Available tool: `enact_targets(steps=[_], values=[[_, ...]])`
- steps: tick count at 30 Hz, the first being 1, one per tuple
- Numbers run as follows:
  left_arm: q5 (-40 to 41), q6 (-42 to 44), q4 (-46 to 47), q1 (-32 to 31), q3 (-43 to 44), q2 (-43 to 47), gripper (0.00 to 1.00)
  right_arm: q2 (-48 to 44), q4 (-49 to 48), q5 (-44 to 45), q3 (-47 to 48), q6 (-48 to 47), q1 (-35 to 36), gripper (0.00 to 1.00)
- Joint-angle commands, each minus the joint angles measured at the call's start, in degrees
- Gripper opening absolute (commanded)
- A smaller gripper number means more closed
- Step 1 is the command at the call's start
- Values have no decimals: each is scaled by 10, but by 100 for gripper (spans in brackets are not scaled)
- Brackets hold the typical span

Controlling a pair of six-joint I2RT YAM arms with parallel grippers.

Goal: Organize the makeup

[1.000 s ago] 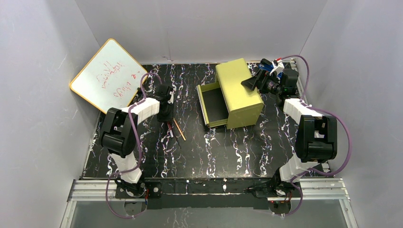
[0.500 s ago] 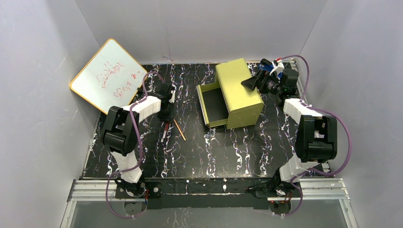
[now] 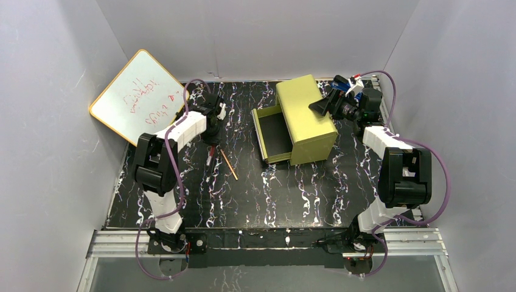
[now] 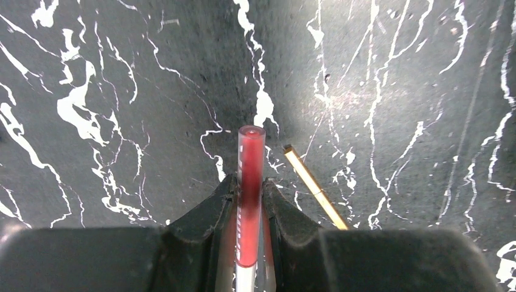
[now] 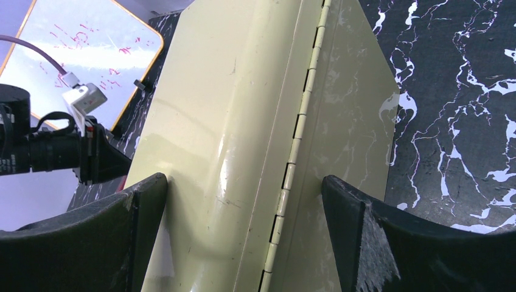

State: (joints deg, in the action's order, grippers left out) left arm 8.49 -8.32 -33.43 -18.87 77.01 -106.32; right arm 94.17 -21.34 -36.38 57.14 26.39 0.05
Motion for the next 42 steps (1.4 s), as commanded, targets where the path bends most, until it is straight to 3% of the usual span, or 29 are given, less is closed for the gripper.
enact_targets(steps=[1,7,12,17,27,42], values=[[-11,6,-42,1,40,25,0,44,134,24,-41,-65,4,100],[-117,-23,-31,-13,99,30,0,43,136,25,-41,-64,4,100],[-246,-78,35,-30,132,6,0,40,138,28,-42,-64,4,100],[-301,-150,111,-54,160,-23,0,40,138,29,-43,-65,4,100],[-288,-250,217,-111,189,-99,0,34,136,33,-47,-65,4,100],[-195,-391,422,-131,67,-95,0,29,136,35,-50,-68,4,100]])
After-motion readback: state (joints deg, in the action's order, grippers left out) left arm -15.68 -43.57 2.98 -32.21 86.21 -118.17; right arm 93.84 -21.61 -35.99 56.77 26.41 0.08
